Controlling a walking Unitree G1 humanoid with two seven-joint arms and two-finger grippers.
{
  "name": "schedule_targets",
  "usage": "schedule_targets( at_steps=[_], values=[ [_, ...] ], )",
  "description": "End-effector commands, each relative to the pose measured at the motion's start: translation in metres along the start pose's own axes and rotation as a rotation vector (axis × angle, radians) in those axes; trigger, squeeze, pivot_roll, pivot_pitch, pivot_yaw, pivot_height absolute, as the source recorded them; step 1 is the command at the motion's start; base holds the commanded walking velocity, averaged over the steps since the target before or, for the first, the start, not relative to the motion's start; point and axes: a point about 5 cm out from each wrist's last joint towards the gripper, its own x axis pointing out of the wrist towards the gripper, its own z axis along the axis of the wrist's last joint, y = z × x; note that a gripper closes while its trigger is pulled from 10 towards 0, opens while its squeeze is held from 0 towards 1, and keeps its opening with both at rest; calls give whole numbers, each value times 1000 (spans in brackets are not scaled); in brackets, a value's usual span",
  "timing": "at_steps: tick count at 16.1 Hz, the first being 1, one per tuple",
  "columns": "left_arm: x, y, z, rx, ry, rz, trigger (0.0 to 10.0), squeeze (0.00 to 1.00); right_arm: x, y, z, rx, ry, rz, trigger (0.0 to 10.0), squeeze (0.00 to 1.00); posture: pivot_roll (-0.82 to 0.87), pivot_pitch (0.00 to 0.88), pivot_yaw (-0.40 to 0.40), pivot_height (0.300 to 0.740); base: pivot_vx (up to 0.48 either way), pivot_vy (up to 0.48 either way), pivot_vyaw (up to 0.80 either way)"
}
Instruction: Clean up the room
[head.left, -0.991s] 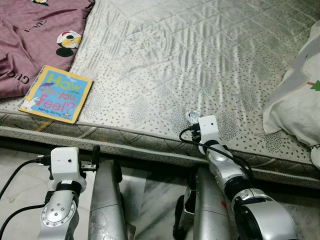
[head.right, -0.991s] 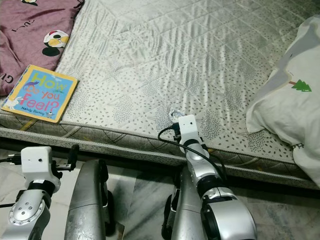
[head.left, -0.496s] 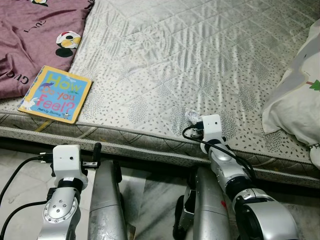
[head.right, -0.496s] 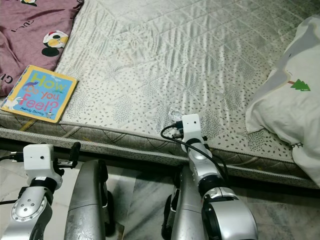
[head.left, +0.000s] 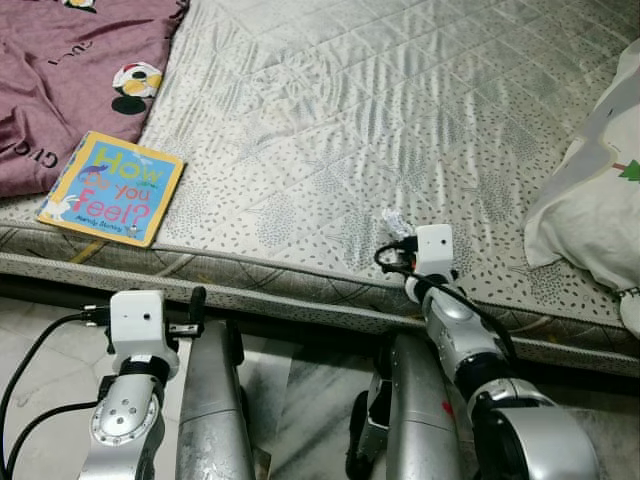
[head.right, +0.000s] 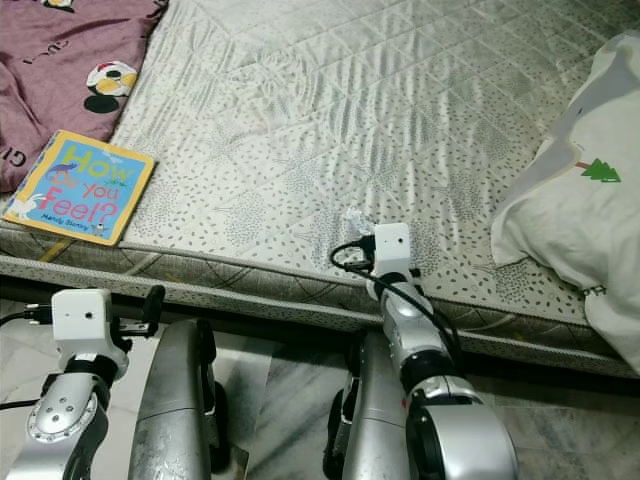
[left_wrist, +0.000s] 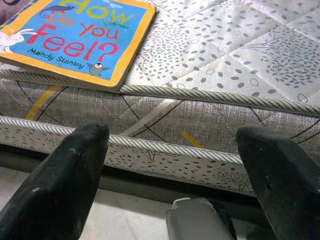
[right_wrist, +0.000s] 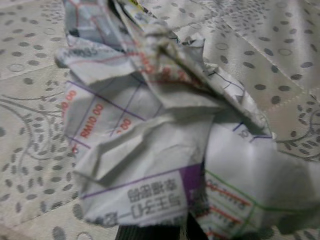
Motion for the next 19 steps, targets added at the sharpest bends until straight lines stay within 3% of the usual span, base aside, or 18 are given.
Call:
schedule_targets(
  at_steps=[1,6,9,11,13,14,15,16,19],
  values=[
    [-2,1,-5,9,19,0,10000,0,-4,-3,-6,2,14,6,0,0,128,215,-48,564,0,0,0],
    [-4,0,-3,0,9,-5,10000,0,-16,-8,-17,-15,34,75,0,0,128,208,-44,564,0,0,0],
    [0,-5,-3,-32,-1,-24,10000,0,-33,-17,-6,-21,-72,104,0,0,93,178,-36,564,0,0,0],
    [11,-18,-3,-53,-10,-66,10000,0,-57,-14,7,15,-151,168,0,0,56,141,-34,564,0,0,0],
    [14,-22,-2,-65,-18,-73,10000,0,-66,-10,11,39,-181,187,0,0,44,114,-33,564,0,0,0],
    [16,-25,-2,-73,-19,-78,10000,0,-76,-4,10,70,-196,197,1176,0,37,93,-31,564,0,0,0],
    [16,-28,-4,-84,-14,-81,10000,0,-85,-2,6,99,-188,176,4353,0,29,66,-29,564,0,0,0],
    [17,-30,-6,-89,-11,-85,10000,0,-93,-1,1,115,-170,142,10000,0,23,49,-26,564,0,0,0],
    [24,-37,-7,-88,-21,-109,10000,0,-101,7,-5,126,-145,114,10000,0,4,27,-14,564,0,0,0]
  ],
)
